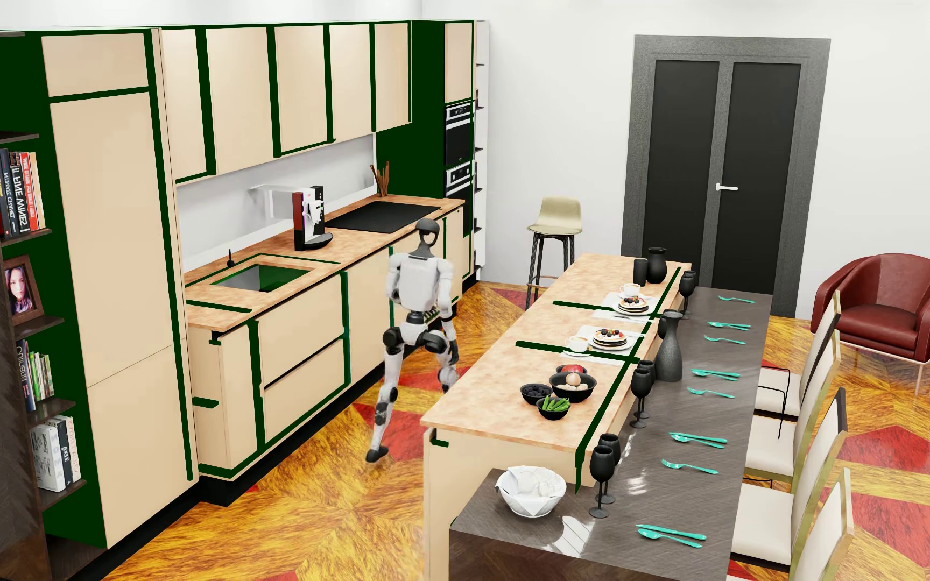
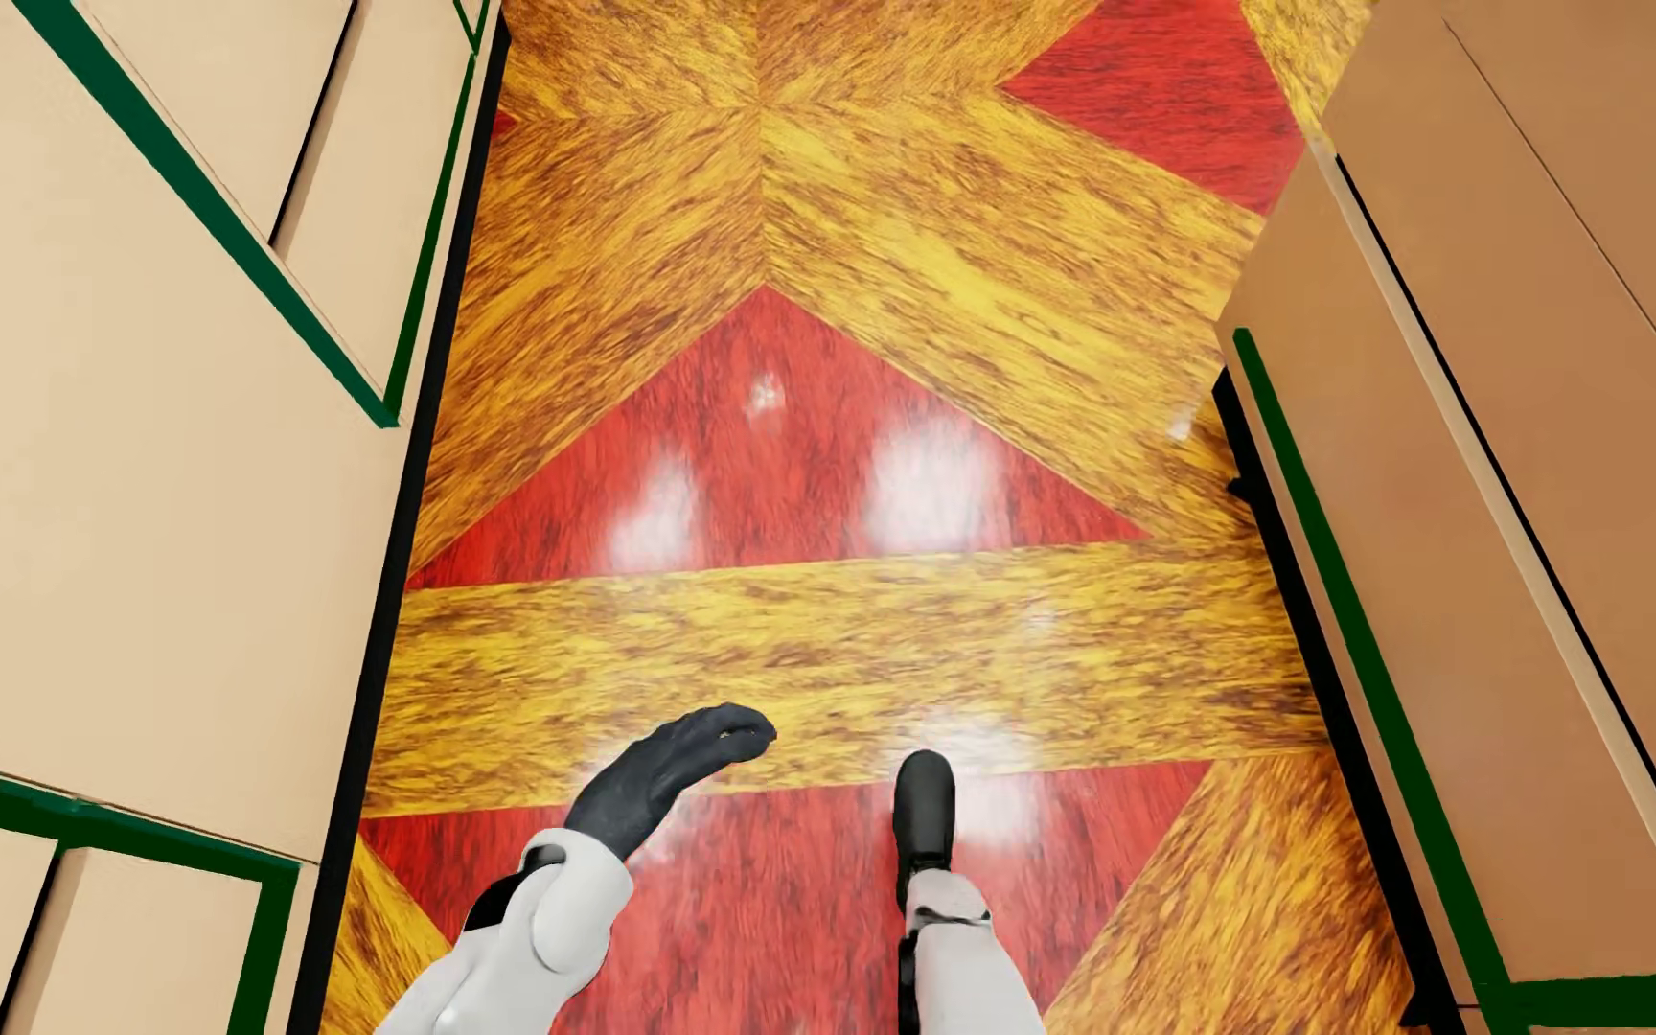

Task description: Move towards the stool

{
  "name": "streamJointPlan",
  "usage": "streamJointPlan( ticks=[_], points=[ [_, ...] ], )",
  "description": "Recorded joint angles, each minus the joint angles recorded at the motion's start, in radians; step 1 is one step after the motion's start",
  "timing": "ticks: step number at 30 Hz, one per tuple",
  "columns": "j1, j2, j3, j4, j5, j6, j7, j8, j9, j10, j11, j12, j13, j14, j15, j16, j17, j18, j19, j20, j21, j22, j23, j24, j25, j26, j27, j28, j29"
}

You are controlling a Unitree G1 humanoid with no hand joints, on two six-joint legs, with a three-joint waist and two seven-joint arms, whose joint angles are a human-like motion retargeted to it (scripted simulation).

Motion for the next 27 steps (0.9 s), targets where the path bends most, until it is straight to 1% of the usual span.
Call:
streamJointPlan(
  ticks=[1, 2, 3, 4, 5, 6, 7, 8, 9, 10, 11, 12, 13, 14, 15, 16, 17, 18, 19, 20, 21, 22, 23, 24, 25, 26, 27],
  points=[
    [0.020, 0.017, -0.013, 0.029, -0.009, 0.004, -0.012, -0.047, -0.001, 0.099, 0.079, 0.027, 0.023, 0.090, 0.021, 0.020, 0.031, -0.006, -0.034, -0.007, 0.003, -0.029, 0.060, -0.061, -0.023, 0.010, 0.038, 0.015, -0.003],
    [-0.018, 0.026, -0.023, 0.071, -0.002, 0.013, -0.026, -0.070, 0.003, 0.285, 0.201, 0.074, 0.032, 0.304, 0.116, 0.048, 0.061, -0.036, -0.140, 0.002, 0.030, -0.053, 0.118, -0.115, -0.051, 0.039, 0.060, 0.029, 0.028],
    [-0.104, 0.047, -0.024, 0.112, 0.002, 0.025, -0.031, -0.092, 0.010, 0.537, 0.327, 0.133, 0.025, 0.552, 0.099, 0.068, 0.075, -0.112, -0.145, 0.032, 0.061, -0.064, 0.165, -0.154, -0.069, 0.078, 0.055, 0.055, 0.080],
    [-0.222, 0.089, -0.015, 0.184, 0.018, 0.040, -0.001, -0.109, 0.017, 0.761, 0.411, 0.191, 0.000, 0.675, -0.002, 0.070, 0.077, -0.139, -0.139, 0.078, 0.083, -0.049, 0.200, -0.177, -0.067, 0.125, 0.035, 0.094, 0.130],
    [-0.352, 0.159, 0.005, 0.225, 0.043, 0.055, 0.015, -0.117, 0.022, 0.909, 0.430, 0.235, -0.040, 0.578, -0.084, 0.051, 0.069, -0.058, -0.135, 0.132, 0.093, 0.006, 0.224, -0.191, -0.052, 0.185, 0.015, 0.136, 0.157],
    [-0.469, 0.256, 0.029, 0.257, 0.072, 0.066, 0.053, -0.119, 0.021, 0.950, 0.392, 0.260, -0.092, 0.475, -0.137, 0.023, 0.056, 0.012, -0.124, 0.189, 0.102, 0.096, 0.236, -0.200, -0.044, 0.259, 0.006, 0.170, 0.151],
    [-0.566, 0.368, 0.053, 0.265, 0.098, 0.071, 0.098, -0.111, 0.015, 0.896, 0.320, 0.280, -0.145, 0.397, -0.171, 0.003, 0.043, 0.020, -0.111, 0.246, 0.116, 0.206, 0.237, -0.202, -0.064, 0.340, 0.004, 0.181, 0.113],
    [-0.648, 0.472, 0.074, 0.258, 0.122, 0.069, 0.138, -0.100, 0.005, 0.783, 0.263, 0.293, -0.201, 0.340, -0.208, -0.009, 0.016, 0.023, -0.102, 0.281, 0.137, 0.311, 0.220, -0.190, -0.095, 0.427, -0.005, 0.166, 0.077],
    [-0.717, 0.562, 0.095, 0.237, 0.139, 0.065, 0.155, -0.087, -0.005, 0.627, 0.234, 0.328, -0.265, 0.317, -0.253, 0.010, -0.008, -0.030, -0.095, 0.297, 0.159, 0.388, 0.190, -0.166, -0.117, 0.475, -0.022, 0.098, 0.048],
    [-0.768, 0.641, 0.115, 0.210, 0.148, 0.059, 0.144, -0.074, -0.013, 0.426, 0.230, 0.376, -0.329, 0.316, -0.306, 0.038, -0.029, -0.065, -0.086, 0.293, 0.173, 0.434, 0.142, -0.131, -0.121, 0.482, -0.051, 0.003, 0.029],
    [-0.795, 0.721, 0.134, 0.174, 0.142, 0.053, 0.092, -0.050, -0.017, 0.180, 0.217, 0.439, -0.393, 0.363, -0.347, 0.059, -0.048, -0.091, -0.071, 0.295, 0.172, 0.445, 0.079, -0.100, -0.103, 0.457, -0.086, -0.082, 0.007],
    [-0.784, 0.815, 0.151, 0.156, 0.129, 0.048, 0.020, -0.016, -0.019, -0.092, 0.198, 0.515, -0.442, 0.395, -0.373, 0.063, -0.058, -0.125, -0.054, 0.326, 0.147, 0.434, 0.012, -0.087, -0.061, 0.432, -0.118, -0.120, -0.036],
    [-0.782, 0.908, 0.163, 0.175, 0.120, 0.048, 0.037, 0.021, -0.019, -0.220, 0.202, 0.594, -0.465, 0.346, -0.369, 0.049, -0.052, -0.150, -0.040, 0.396, 0.103, 0.421, -0.051, -0.096, 0.004, 0.426, -0.147, -0.109, -0.105],
    [-0.759, 0.984, 0.173, 0.195, 0.097, 0.050, 0.131, 0.047, -0.021, -0.222, 0.225, 0.655, -0.463, 0.370, -0.326, 0.009, -0.052, -0.129, -0.022, 0.478, 0.056, 0.417, -0.107, -0.117, 0.072, 0.435, -0.169, -0.071, -0.179],
    [-0.769, 1.015, 0.183, 0.210, 0.058, 0.047, 0.180, 0.063, -0.017, -0.066, 0.327, 0.696, -0.442, 0.560, -0.188, -0.040, -0.061, -0.120, -0.020, 0.553, 0.022, 0.421, -0.156, -0.134, 0.120, 0.450, -0.180, -0.033, -0.235],
    [-0.791, 0.983, 0.193, 0.178, 0.011, 0.036, 0.165, 0.088, -0.007, 0.139, 0.524, 0.705, -0.409, 0.551, 0.018, -0.086, -0.082, 0.038, 0.040, 0.602, -0.005, 0.432, -0.199, -0.135, 0.138, 0.463, -0.174, -0.009, -0.269],
    [-0.777, 0.880, 0.195, 0.163, -0.042, 0.022, 0.182, 0.076, 0.005, 0.289, 0.794, 0.689, -0.364, 0.417, 0.205, -0.108, -0.081, 0.046, 0.079, 0.627, -0.030, 0.437, -0.227, -0.119, 0.143, 0.471, -0.158, -0.003, -0.295],
    [-0.729, 0.735, 0.188, 0.141, -0.089, 0.007, 0.200, 0.077, 0.018, 0.358, 1.035, 0.654, -0.325, 0.314, 0.196, -0.119, -0.064, 0.052, 0.034, 0.630, -0.040, 0.427, -0.223, -0.088, 0.142, 0.467, -0.135, -0.014, -0.313],
    [-0.651, 0.575, 0.172, 0.116, -0.100, -0.007, 0.213, 0.086, 0.026, 0.354, 1.183, 0.614, -0.305, 0.253, 0.107, -0.123, -0.044, 0.054, -0.055, 0.612, -0.017, 0.395, -0.178, -0.048, 0.132, 0.443, -0.105, -0.025, -0.302],
    [-0.561, 0.431, 0.153, 0.094, -0.093, -0.013, 0.217, 0.074, 0.028, 0.317, 1.221, 0.575, -0.297, 0.218, 0.045, -0.119, -0.038, 0.052, -0.084, 0.582, 0.038, 0.344, -0.101, -0.002, 0.105, 0.400, -0.073, -0.019, -0.244],
    [-0.475, 0.316, 0.135, 0.072, -0.071, -0.015, 0.215, 0.040, 0.024, 0.281, 1.159, 0.536, -0.282, 0.193, -0.019, -0.114, -0.048, 0.050, -0.110, 0.548, 0.101, 0.284, -0.021, 0.038, 0.066, 0.346, -0.047, 0.006, -0.149],
    [-0.396, 0.236, 0.119, 0.055, -0.047, -0.013, 0.206, -0.005, 0.016, 0.263, 1.016, 0.495, -0.246, 0.162, -0.072, -0.110, -0.065, 0.047, -0.123, 0.511, 0.153, 0.220, 0.037, 0.057, 0.025, 0.289, -0.035, 0.030, -0.048],
    [-0.326, 0.179, 0.105, 0.046, -0.016, -0.008, 0.199, -0.035, 0.007, 0.274, 0.818, 0.447, -0.182, 0.107, -0.086, -0.103, -0.086, 0.044, -0.139, 0.465, 0.185, 0.160, 0.050, 0.049, -0.019, 0.237, -0.037, 0.039, 0.034],
    [-0.260, 0.145, 0.092, 0.047, 0.012, -0.002, 0.201, -0.048, -0.004, 0.302, 0.575, 0.412, -0.109, 0.026, -0.071, -0.077, -0.103, 0.042, -0.107, 0.418, 0.195, 0.097, 0.027, 0.019, -0.061, 0.170, -0.042, 0.026, 0.084],
    [-0.195, 0.133, 0.080, 0.051, 0.026, 0.002, 0.204, -0.042, -0.016, 0.341, 0.309, 0.374, -0.010, -0.065, -0.032, -0.041, -0.115, 0.033, -0.077, 0.356, 0.159, 0.029, -0.033, -0.023, -0.087, 0.115, -0.057, 0.003, 0.101],
    [-0.139, 0.134, 0.072, 0.055, 0.008, 0.001, 0.188, -0.057, -0.026, 0.410, 0.115, 0.337, 0.114, -0.139, -0.021, 0.006, -0.100, 0.021, -0.055, 0.286, 0.076, -0.049, -0.117, -0.068, -0.079, 0.073, -0.077, -0.022, 0.098],
    [-0.100, 0.095, 0.065, 0.079, -0.009, 0.001, 0.162, -0.078, -0.029, 0.511, 0.149, 0.303, 0.216, -0.190, 0.143, 0.064, -0.048, 0.007, -0.155, 0.235, -0.013, -0.145, -0.188, -0.109, -0.037, 0.044, -0.092, -0.040, 0.092]
  ],
)
